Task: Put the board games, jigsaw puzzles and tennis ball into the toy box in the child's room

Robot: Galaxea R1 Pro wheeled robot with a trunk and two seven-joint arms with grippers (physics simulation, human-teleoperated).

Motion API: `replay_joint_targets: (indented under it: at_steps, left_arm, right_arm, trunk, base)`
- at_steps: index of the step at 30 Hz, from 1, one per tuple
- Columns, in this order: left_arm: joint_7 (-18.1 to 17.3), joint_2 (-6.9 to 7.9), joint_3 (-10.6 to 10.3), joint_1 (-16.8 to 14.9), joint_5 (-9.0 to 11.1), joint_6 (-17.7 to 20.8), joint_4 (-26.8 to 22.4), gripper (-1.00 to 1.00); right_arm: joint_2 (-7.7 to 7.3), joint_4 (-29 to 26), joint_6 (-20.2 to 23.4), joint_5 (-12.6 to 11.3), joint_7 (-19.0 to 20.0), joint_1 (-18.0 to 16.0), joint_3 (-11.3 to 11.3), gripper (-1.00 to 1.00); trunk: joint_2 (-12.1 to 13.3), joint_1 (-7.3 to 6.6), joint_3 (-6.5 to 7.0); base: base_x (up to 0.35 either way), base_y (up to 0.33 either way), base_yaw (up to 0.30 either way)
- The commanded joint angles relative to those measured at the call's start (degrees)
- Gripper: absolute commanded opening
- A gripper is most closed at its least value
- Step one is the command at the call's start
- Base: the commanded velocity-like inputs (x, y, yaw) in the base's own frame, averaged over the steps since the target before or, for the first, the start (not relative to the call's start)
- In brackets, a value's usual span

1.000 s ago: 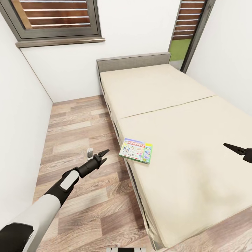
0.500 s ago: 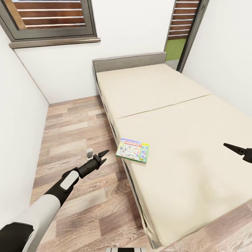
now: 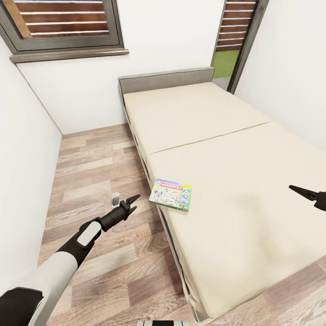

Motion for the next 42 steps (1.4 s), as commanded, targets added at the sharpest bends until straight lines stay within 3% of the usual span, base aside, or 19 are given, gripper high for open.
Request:
replay_joint_targets:
  at_steps: [1,23,42]
  left_arm:
    - [-0.02,0.06,-0.28,-0.04,0.60,0.33,0.02,1.00]
    - [0.35,0.15,-0.21,-0.63,0.62,0.39,0.51,1.00]
    - [0.56,0.40,-0.21,-1.62,0.64,0.44,0.54,1.00]
  right_arm:
    - [0.00,-0.01,0.23,0.29,0.42,-0.05,-0.07,1.00]
    - [0.00,-0.01,0.23,0.29,0.42,-0.05,-0.07,1.00]
    - [0.07,-0.01,0.23,0.28,0.42,-0.05,0.01,1.00]
  trunk:
    - [-0.02,-0.01,-0.04]
    - [-0.02,-0.01,-0.04]
    - [-0.02,-0.01,-0.04]
  base:
    - [0.000,0.000,-0.009]
    - [0.000,0.000,-0.012]
    - [0.000,0.000,-0.216]
